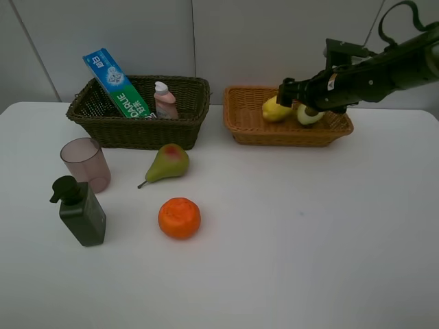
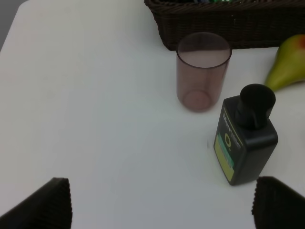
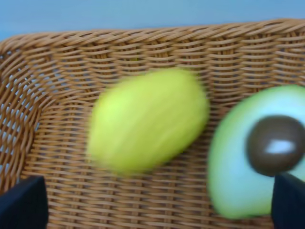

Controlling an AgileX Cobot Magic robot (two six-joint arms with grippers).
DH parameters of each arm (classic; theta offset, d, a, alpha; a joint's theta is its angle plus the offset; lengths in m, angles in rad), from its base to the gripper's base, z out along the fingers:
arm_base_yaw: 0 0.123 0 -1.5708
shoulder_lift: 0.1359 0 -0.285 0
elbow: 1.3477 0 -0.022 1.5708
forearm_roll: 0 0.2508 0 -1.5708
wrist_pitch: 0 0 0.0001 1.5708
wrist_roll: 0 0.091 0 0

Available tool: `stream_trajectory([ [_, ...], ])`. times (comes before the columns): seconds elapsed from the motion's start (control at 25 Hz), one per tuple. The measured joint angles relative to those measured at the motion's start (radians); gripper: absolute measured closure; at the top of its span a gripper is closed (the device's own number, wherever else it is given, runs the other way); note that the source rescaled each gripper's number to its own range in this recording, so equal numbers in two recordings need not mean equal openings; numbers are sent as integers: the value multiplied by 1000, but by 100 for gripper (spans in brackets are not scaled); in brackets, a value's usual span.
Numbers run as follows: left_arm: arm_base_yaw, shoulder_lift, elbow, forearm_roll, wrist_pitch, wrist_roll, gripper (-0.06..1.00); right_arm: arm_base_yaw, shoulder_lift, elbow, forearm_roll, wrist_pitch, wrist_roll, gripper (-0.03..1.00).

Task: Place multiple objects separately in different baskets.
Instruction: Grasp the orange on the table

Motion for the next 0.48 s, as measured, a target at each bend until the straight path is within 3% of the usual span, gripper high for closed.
stream_trajectory([
  [0.48,0,0,0,0,0,0,-6,0,-1,-1,-33,45,0,-3],
])
